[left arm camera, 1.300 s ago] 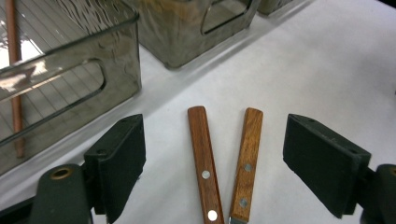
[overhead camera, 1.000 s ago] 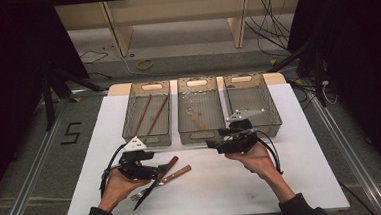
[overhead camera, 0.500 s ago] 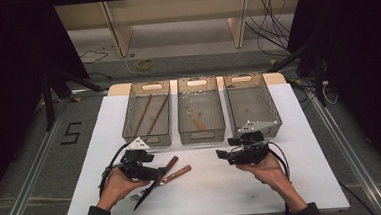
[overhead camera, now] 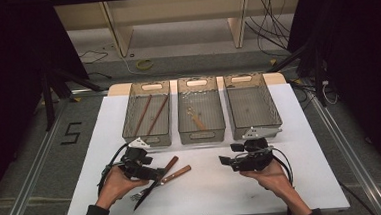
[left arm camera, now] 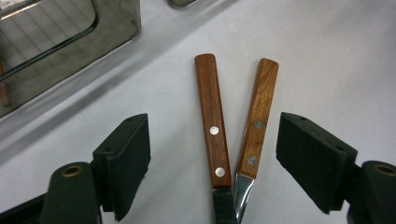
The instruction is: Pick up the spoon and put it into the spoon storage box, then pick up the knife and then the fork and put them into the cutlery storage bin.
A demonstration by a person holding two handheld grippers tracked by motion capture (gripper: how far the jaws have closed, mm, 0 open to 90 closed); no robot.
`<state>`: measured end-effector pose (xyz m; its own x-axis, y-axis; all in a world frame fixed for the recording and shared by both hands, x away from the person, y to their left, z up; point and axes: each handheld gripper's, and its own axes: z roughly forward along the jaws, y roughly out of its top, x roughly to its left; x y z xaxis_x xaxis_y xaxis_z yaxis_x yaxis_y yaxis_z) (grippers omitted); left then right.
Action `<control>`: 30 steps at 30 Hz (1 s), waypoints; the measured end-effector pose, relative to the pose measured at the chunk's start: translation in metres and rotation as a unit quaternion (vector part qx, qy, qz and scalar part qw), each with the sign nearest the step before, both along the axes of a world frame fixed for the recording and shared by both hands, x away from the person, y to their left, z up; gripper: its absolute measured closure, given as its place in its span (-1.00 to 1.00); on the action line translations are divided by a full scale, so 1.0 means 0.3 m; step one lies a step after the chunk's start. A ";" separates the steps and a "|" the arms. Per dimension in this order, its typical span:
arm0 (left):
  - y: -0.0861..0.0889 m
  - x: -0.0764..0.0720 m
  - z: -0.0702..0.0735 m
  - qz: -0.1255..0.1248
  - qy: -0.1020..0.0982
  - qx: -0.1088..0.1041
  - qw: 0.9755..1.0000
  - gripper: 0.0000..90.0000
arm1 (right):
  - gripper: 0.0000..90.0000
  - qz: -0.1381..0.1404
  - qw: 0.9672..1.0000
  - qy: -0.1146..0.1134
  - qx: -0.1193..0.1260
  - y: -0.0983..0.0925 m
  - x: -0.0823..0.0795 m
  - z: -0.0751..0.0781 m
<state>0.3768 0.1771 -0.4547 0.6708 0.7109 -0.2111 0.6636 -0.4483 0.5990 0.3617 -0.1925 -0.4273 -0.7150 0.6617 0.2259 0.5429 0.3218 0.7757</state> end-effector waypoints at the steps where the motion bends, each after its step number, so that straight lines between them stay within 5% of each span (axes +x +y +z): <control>1: 0.001 0.001 0.001 0.000 0.003 0.002 1.000 -0.44 | -0.27 0.000 1.000 0.001 0.001 -0.001 -0.004 -0.001; 18: -0.006 0.017 0.000 0.008 0.040 0.043 0.998 -0.27 | -0.28 0.001 1.000 0.009 -0.006 -0.019 -0.050 -0.030; 30: -0.039 0.035 -0.023 0.000 0.067 0.076 0.995 -0.10 | -0.28 0.009 1.000 0.010 -0.019 -0.002 -0.055 -0.042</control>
